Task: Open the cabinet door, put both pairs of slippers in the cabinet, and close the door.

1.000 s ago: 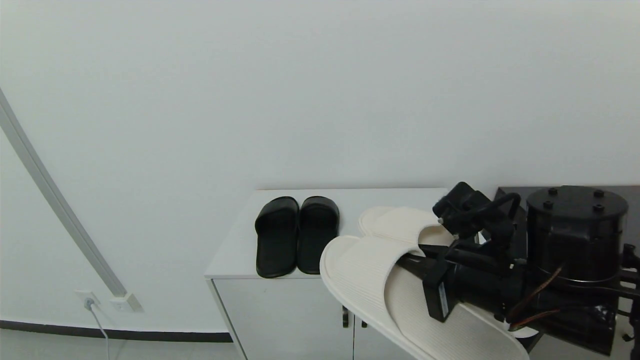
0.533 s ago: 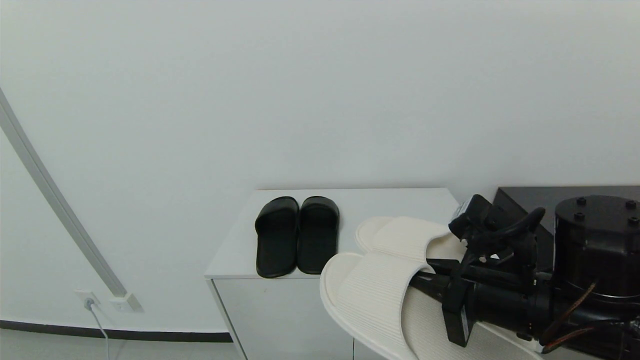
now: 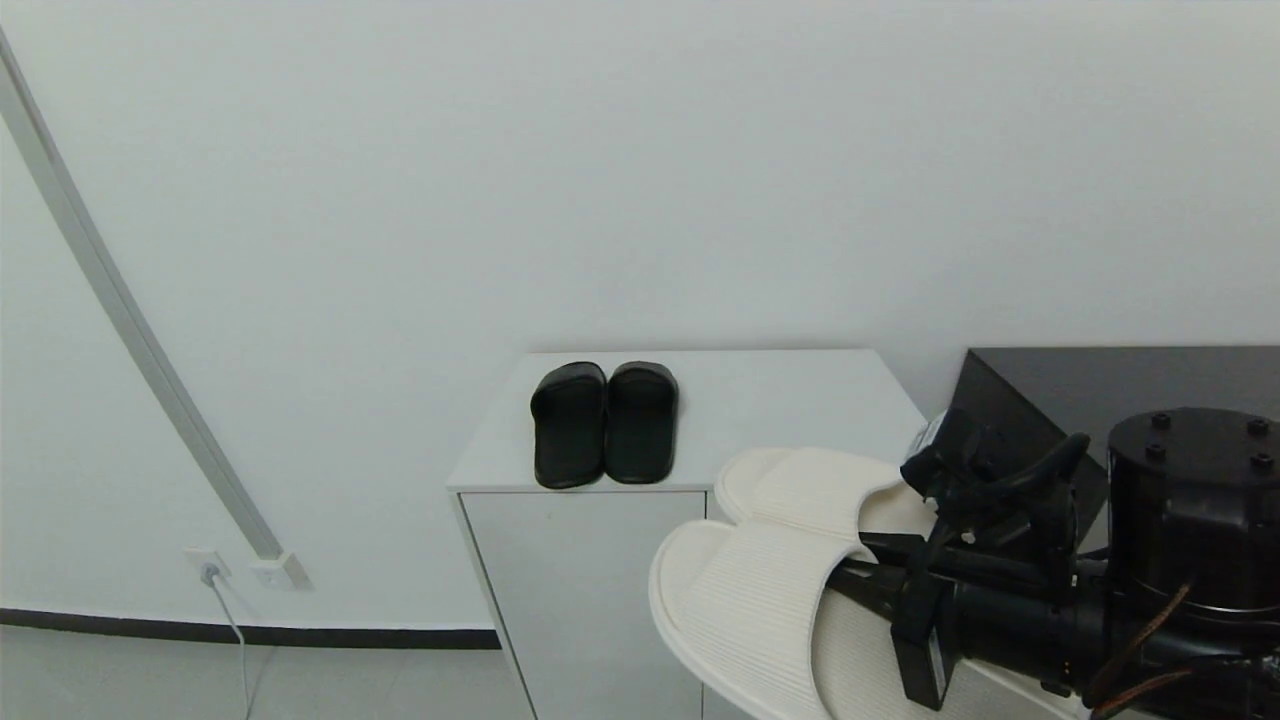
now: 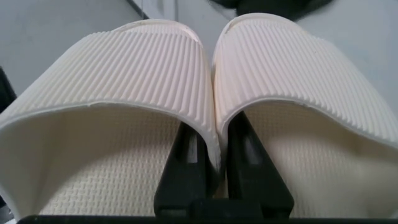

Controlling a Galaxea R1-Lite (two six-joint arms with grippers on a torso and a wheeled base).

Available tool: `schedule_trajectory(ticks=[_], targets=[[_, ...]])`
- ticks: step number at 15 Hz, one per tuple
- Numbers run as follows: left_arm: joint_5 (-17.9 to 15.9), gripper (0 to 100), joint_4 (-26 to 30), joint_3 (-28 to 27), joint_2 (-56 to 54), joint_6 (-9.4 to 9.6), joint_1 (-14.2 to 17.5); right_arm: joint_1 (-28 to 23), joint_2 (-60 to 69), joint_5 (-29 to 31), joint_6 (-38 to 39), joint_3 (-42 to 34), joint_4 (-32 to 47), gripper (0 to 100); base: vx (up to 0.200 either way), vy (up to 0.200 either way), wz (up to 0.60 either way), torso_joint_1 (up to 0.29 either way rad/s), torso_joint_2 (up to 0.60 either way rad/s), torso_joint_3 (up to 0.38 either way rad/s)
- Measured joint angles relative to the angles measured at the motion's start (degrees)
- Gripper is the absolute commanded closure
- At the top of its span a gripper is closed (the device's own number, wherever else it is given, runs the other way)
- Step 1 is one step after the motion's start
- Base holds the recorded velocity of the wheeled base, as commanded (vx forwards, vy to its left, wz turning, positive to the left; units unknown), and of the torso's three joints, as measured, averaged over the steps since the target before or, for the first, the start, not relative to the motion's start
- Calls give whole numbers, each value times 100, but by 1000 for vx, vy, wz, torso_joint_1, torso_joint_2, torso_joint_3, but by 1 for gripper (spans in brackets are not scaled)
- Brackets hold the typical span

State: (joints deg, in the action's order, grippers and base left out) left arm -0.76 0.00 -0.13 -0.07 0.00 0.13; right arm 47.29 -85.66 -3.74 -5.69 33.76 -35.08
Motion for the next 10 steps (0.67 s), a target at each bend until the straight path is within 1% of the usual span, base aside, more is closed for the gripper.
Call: schedule_trajectory(ticks=[2,4,5,7,10], targets=[[10,100,0,0,0,-22,0,-35,-78,-200,9,-22,-17,100,0,0,0,0,0,0],[5,100,0,2,0,-22,0,-148,-140,-257,-16,-60,-2,100,0,0,0,0,0,0],[5,100,0,2,0,-22,0,-173,-151,-271,-98,-99,-13,100,0,0,0,0,0,0],[0,100,0,2,0,-22,2,-324,-177,-306,-670,-162,-126,100,0,0,0,0,0,0],[0,100,0,2,0,-22,5,-440,-262,-482,-812,-308,-506,100,0,0,0,0,0,0]])
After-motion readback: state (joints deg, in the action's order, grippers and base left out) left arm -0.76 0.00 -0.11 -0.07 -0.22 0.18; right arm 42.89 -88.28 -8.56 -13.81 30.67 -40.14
